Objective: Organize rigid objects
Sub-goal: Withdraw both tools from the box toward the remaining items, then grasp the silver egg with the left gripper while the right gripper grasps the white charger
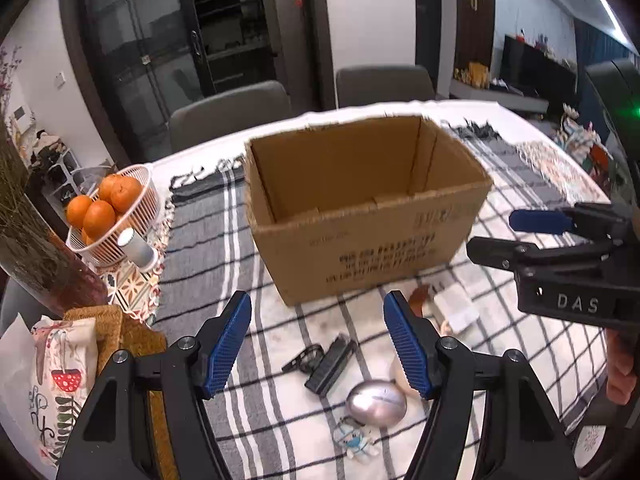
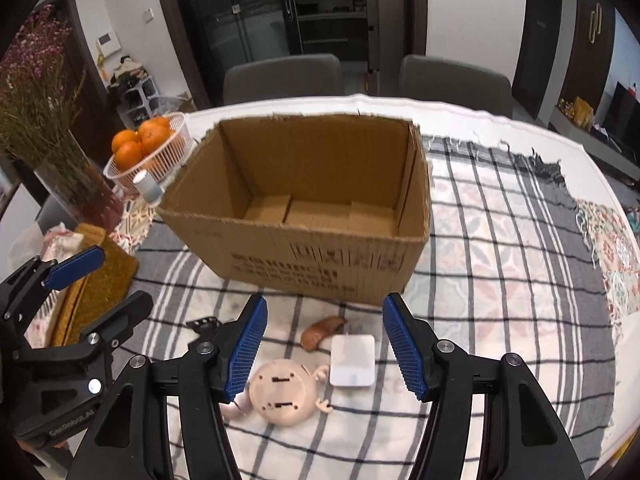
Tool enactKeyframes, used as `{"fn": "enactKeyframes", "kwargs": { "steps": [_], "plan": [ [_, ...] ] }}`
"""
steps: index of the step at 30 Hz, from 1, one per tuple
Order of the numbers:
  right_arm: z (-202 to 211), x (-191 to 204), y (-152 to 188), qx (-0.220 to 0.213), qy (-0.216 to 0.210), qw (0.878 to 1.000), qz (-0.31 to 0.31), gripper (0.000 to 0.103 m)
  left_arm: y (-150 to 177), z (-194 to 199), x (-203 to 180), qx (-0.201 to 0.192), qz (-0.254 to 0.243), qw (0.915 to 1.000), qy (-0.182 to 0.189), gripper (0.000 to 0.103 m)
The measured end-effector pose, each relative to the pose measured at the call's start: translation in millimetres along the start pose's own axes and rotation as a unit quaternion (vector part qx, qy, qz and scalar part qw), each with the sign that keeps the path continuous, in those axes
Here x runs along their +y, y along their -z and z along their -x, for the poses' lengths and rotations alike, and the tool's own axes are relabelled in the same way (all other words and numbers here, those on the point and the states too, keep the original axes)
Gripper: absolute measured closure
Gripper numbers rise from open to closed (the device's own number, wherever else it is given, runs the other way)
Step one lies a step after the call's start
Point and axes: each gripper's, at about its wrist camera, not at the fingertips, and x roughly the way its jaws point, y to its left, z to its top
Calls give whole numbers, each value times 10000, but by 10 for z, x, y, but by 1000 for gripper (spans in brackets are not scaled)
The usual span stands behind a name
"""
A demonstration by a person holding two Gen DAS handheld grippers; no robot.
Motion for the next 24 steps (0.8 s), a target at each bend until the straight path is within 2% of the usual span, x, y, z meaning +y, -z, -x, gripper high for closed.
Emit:
{"fn": "enactKeyframes", "kwargs": {
  "steps": [10, 15, 24],
  "plan": [
    [-308, -40, 174, 521, -27, 9986, -19, 42, 205, -263, -153, 730, -418, 9960, 293, 35],
    [-439, -85, 252, 715, -80, 9974, -82, 42, 294, -420, -243, 1116, -593, 9906, 530, 35],
    [-646, -148, 333, 964, -55, 9953, -121, 42, 440, -617, -412, 1652, -947, 9791, 717, 35]
  ]
}}
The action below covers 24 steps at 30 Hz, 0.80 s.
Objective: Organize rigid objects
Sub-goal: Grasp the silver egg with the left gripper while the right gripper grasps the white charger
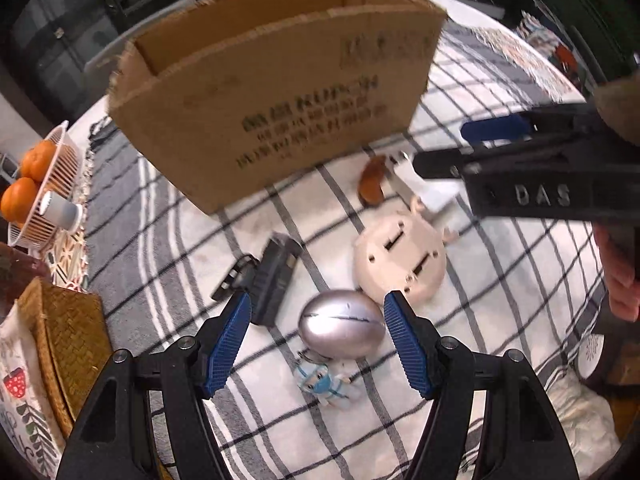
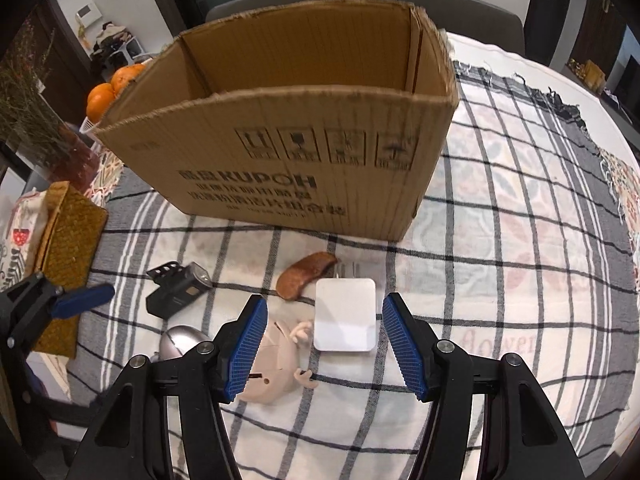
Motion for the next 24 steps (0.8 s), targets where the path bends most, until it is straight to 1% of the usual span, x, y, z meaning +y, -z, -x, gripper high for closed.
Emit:
{"fn": "enactKeyframes", "kwargs": {
  "steps": [4, 8, 12, 20, 23, 24],
  "plan": [
    [-102, -24, -8, 84, 19, 10000, -26, 42, 24, -88, -64, 183, -132, 9997, 114, 35],
    [-211, -60, -5, 208, -31, 9997, -105, 42, 27, -173, -86, 331, -159, 9991, 235, 34],
    [-323, -110, -9, 313, -52, 9993, -218, 42, 35, -282, -103, 570, -179, 9975, 369, 33],
    [-497, -168, -60, 436, 16, 9984, -346, 42, 58, -419, -165, 748, -221, 9960, 438, 32],
    [-552, -181, -75, 482, 39, 9981, -377, 42, 60, -463, -188, 749, -257, 9962, 363, 32],
    [-558, -195, -76, 483, 63, 9980, -392, 42, 11, -511, -222, 752, -253, 9962, 349, 32]
  ]
}}
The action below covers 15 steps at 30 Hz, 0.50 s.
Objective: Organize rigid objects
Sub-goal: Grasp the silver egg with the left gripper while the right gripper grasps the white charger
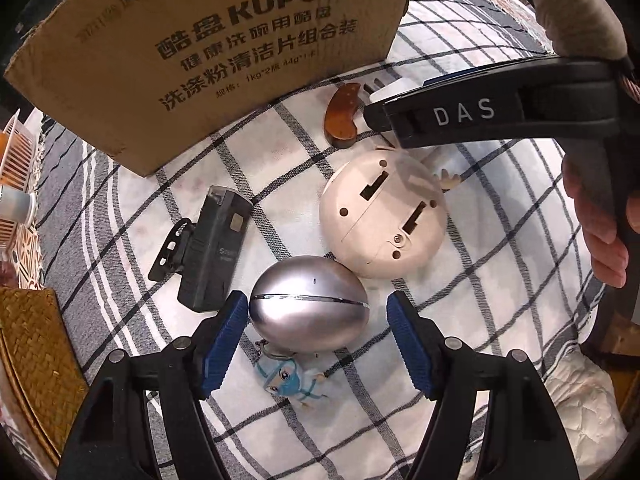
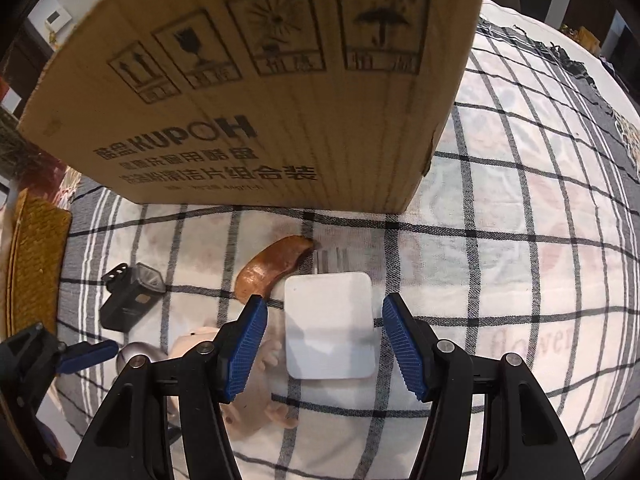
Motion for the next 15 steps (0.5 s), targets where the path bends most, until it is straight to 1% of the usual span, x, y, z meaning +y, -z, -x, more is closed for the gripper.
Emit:
{"fn": "enactKeyframes", "kwargs": {
  "steps": [7, 9, 10, 12, 15],
  "plan": [
    [-88, -71, -51, 84, 73, 9999, -57, 42, -68, -160, -17, 28, -3, 10000, -31, 32],
    [-105, -77, -61, 112, 92, 9999, -49, 42, -73, -201, -30, -20, -38, 10000, -57, 33],
    [-107, -77, -65, 100, 117, 9999, -36, 42, -75, -209, -42, -37, -63, 9999, -80, 33],
    [-114, -86, -71, 83, 181, 9998, 17, 43, -103, -261, -55, -57, -59, 9999, -109, 38],
    [-134, -68, -42, 55, 253, 9997, 54, 47, -118, -287, -26, -101, 16, 9999, -32, 38]
  ]
}}
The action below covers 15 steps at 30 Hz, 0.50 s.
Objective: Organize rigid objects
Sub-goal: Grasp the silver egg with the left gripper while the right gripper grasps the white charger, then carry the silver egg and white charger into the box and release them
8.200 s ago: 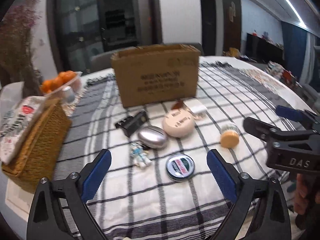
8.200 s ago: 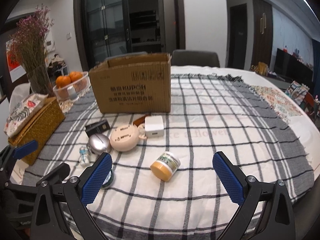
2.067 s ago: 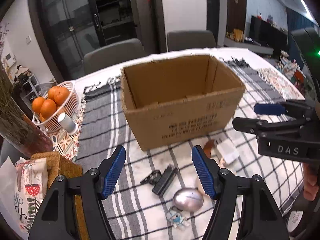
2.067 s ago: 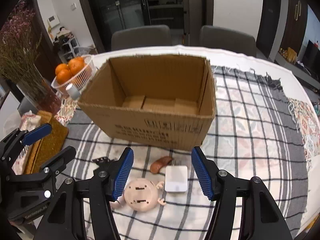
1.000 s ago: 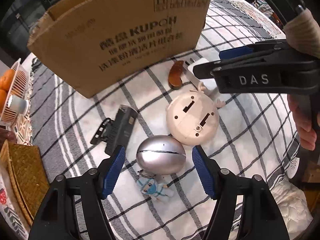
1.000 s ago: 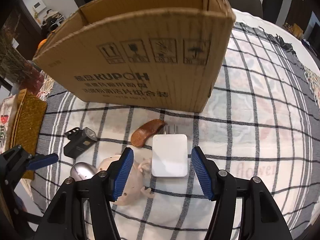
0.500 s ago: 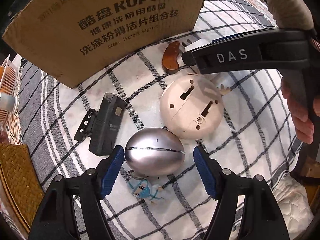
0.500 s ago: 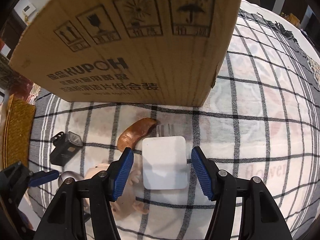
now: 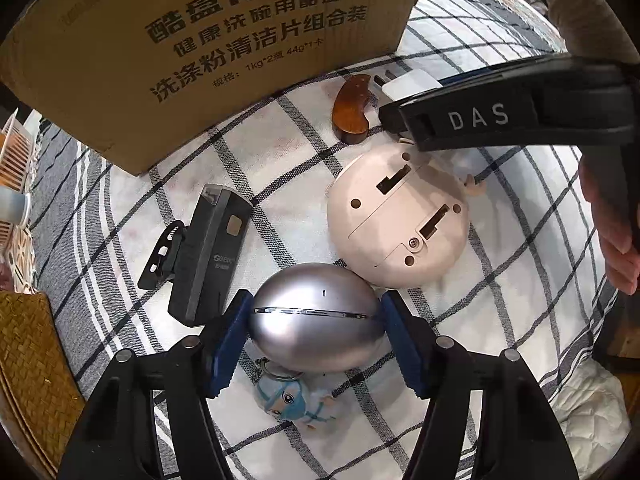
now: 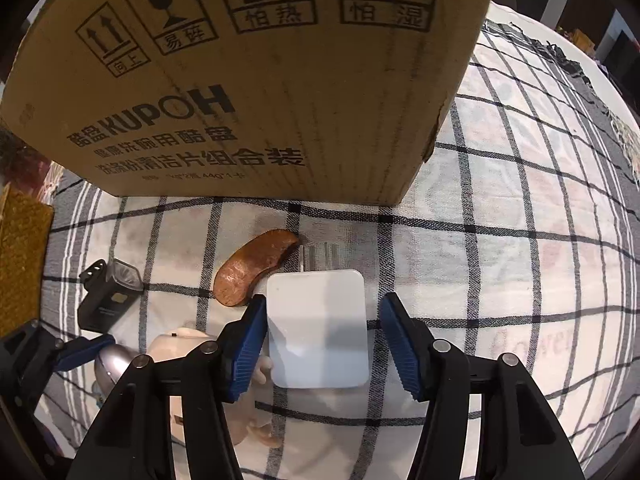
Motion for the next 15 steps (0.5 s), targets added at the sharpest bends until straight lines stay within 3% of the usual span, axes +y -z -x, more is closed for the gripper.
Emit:
{"fn": "enactKeyframes", "kwargs": {
  "steps": [3, 15],
  "plan": [
    [1, 46, 14, -30, -30, 10000, 28, 56, 20, 8, 42, -83, 69, 9999, 37, 38],
    [91, 162, 177, -18, 49, 10000, 64, 56, 298, 281, 338, -617, 721, 9955, -83, 38]
  ]
}}
